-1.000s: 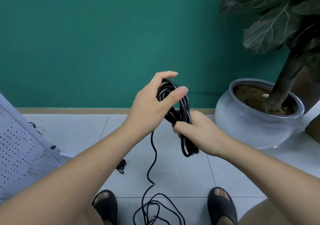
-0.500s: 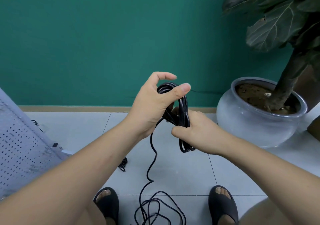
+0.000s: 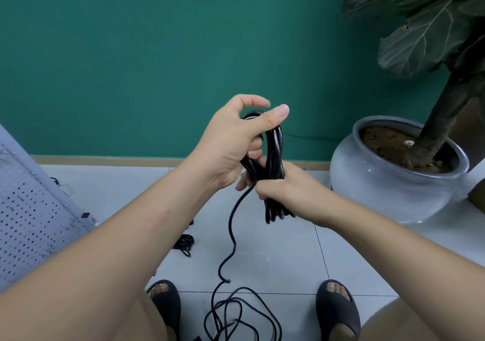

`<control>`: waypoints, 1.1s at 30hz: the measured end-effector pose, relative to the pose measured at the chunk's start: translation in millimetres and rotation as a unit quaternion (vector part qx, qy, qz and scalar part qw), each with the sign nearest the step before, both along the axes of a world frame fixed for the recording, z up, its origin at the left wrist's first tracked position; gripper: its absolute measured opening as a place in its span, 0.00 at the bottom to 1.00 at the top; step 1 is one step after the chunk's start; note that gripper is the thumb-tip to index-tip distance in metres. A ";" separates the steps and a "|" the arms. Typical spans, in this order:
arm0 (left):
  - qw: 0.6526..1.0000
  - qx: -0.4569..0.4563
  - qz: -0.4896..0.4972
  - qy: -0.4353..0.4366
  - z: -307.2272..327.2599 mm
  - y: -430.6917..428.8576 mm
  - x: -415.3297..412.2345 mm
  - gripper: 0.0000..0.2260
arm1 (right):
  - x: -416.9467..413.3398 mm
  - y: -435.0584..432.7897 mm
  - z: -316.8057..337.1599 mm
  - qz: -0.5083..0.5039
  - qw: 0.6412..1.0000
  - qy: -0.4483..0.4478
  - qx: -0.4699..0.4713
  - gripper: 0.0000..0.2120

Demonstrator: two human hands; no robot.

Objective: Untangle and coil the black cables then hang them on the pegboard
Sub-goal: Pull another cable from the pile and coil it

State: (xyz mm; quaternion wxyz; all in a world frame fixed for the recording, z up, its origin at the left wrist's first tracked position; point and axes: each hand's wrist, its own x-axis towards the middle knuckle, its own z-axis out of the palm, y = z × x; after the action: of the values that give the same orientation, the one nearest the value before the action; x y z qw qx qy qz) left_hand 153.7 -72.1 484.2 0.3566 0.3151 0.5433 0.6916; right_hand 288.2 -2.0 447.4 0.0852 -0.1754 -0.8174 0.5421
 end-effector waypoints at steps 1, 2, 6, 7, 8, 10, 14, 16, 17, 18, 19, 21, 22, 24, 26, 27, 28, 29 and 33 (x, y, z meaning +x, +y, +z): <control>1.000 -0.001 0.009 0.019 1.8 0.6 -0.7 0.19 | -2.7 1.4 -1.8 -0.012 1.000 0.006 0.014 0.10; 0.999 -0.001 0.018 0.033 3.0 0.9 -1.6 0.21 | -5.2 1.4 -3.6 -0.025 0.999 0.013 0.021 0.08; 0.998 0.000 0.042 0.050 4.6 1.4 -3.0 0.23 | -12.9 -3.2 -9.2 -0.067 0.997 0.026 0.005 0.13; 0.997 0.001 0.047 0.058 5.0 1.4 -3.1 0.23 | -13.5 -4.1 -10.1 -0.073 0.997 0.033 0.008 0.15; 0.996 0.001 0.052 0.068 5.6 1.5 -3.1 0.23 | -14.0 -4.3 -10.5 -0.078 0.996 0.041 0.018 0.15; 0.995 0.004 0.062 0.082 5.9 2.4 -3.2 0.22 | -13.7 -4.8 -8.7 -0.087 0.994 0.055 0.035 0.15; 0.996 0.020 0.045 0.074 0.5 3.2 -0.5 0.19 | -7.9 -2.6 -6.9 -0.086 0.994 0.059 0.012 0.14; 0.999 0.019 0.012 0.044 -4.2 2.7 3.2 0.20 | -4.4 0.7 -5.2 -0.096 0.993 0.072 -0.016 0.13; 1.000 0.013 -0.002 0.027 -8.1 2.8 4.7 0.21 | -2.3 2.9 -3.4 -0.106 0.991 0.082 -0.027 0.12; 1.000 0.000 -0.014 0.021 -12.6 2.2 6.9 0.24 | 0.2 5.7 -1.1 -0.118 0.988 0.096 -0.039 0.10; 0.999 -0.017 -0.023 0.028 -19.5 2.0 9.1 0.27 | 2.3 8.6 1.5 -0.124 0.985 0.110 -0.049 0.07; 0.996 -0.058 -0.047 0.056 -36.6 1.5 14.4 0.27 | 6.3 14.3 6.2 -0.134 0.981 0.133 -0.052 0.02; 0.991 -0.087 -0.068 0.072 -44.6 -0.1 18.3 0.24 | 8.2 17.7 7.3 -0.140 0.979 0.139 -0.047 0.02; 0.973 -0.154 -0.129 0.112 -58.7 -4.4 28.4 0.22 | 11.8 24.5 8.3 -0.156 0.975 0.150 -0.046 0.12; 0.958 -0.198 -0.178 0.107 -68.2 -10.1 41.7 0.25 | 15.8 29.4 10.4 -0.167 0.969 0.175 -0.060 0.14; 0.956 -0.206 -0.191 0.083 -72.3 -12.5 48.2 0.28 | 18.2 31.1 12.6 -0.173 0.965 0.185 -0.068 0.13; 0.955 -0.209 -0.200 0.060 -74.8 -15.9 55.0 0.30 | 20.3 33.8 14.4 -0.178 0.961 0.196 -0.078 0.11; 0.954 -0.209 -0.209 0.045 -77.7 -18.5 60.8 0.31 | 21.8 36.0 16.0 -0.182 0.957 0.208 -0.088 0.09; 0.936 -0.226 -0.233 0.137 -90.1 -27.0 79.7 0.18 | 21.4 43.7 16.1 -0.248 0.933 0.237 -0.105 0.08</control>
State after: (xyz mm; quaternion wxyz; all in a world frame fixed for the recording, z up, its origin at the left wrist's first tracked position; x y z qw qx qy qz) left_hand 233.4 -99.1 394.1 0.4915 0.4360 0.6402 0.3981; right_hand 309.5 41.6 463.4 0.3894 -0.2465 -0.6425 0.6122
